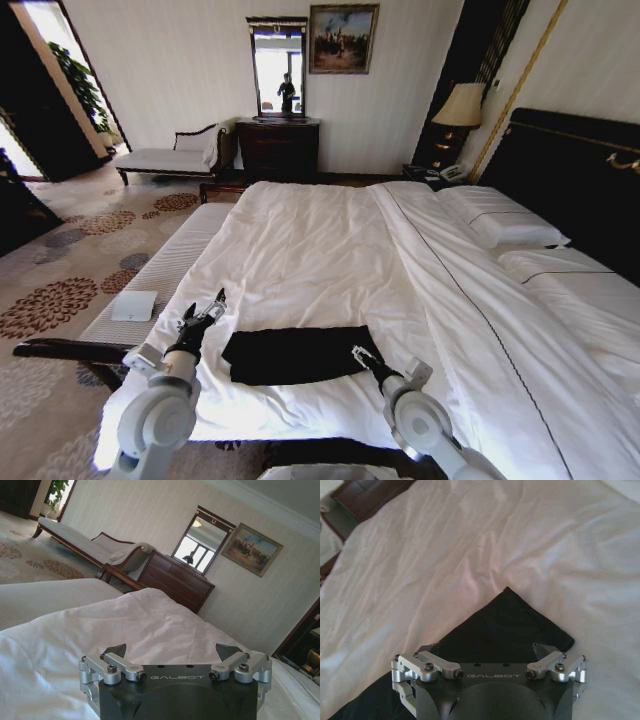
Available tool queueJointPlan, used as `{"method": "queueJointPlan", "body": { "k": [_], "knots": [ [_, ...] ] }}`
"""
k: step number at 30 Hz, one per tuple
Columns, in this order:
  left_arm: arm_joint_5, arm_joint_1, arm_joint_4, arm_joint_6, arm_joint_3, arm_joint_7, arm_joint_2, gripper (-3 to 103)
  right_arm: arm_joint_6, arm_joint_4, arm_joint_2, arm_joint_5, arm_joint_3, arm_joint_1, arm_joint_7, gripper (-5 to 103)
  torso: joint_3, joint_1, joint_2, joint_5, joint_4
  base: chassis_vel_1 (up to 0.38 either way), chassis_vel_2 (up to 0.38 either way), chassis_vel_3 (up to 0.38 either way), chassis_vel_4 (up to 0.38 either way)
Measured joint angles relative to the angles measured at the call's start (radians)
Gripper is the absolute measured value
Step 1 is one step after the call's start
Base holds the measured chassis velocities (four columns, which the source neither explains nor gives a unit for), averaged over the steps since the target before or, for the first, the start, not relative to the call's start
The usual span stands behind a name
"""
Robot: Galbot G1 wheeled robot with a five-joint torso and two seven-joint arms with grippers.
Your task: Fold the clothes on the bed.
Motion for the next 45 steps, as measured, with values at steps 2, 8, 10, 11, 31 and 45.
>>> {"method": "queueJointPlan", "body": {
  "k": [2, 8, 10, 11, 31, 45],
  "knots": [
    [0.004, -0.003, 0.022, -0.002, -0.01, 0.001, -0.003, 100, 0.007, -0.029, -0.022, -0.046, -0.007, -0.009, -0.095, 100, 0.0, 0.0, 0.0, 0.0, -0.0002, 0.0, 0.0, 0.0, 0.0],
    [0.106, 0.016, 0.147, 0.01, -0.102, -0.017, 0.05, 100, -0.006, -0.053, -0.038, -0.144, -0.039, -0.024, -0.145, 100, 0.0, 0.0, 0.0, -0.0002, -0.0003, 0.0, 0.0, 0.0, 0.0],
    [0.091, 0.03, 0.216, 0.001, -0.167, -0.012, 0.087, 100, 0.012, -0.052, -0.025, -0.174, -0.052, -0.04, -0.16, 100, 0.0, 0.0, 0.0, -0.0002, 0.0, 0.0, 0.0, 0.0, 0.0],
    [0.066, 0.034, 0.251, -0.008, -0.197, -0.005, 0.105, 100, 0.028, -0.057, -0.017, -0.192, -0.057, -0.046, -0.171, 100, 0.0, 0.0, 0.0, -0.0001, 0.0003, 0.0, 0.0, 0.0, 0.0],
    [0.008, 0.08, 0.232, -0.027, -0.263, -0.005, 0.106, 100, 0.06, 0.002, 0.09, 0.003, -0.05, -0.068, 0.085, 100, 0.0, 0.0, 0.0, 0.0, -0.0002, 0.0, 0.0, 0.0, 0.0],
    [0.012, 0.1, 0.194, -0.021, -0.261, -0.019, 0.093, 100, 0.142, -0.093, 0.179, -0.011, -0.02, -0.012, 0.074, 93, 0.0, 0.0, 0.0, 0.0001, -0.0001, 0.0, 0.0, 0.0, 0.0]
  ]
}}
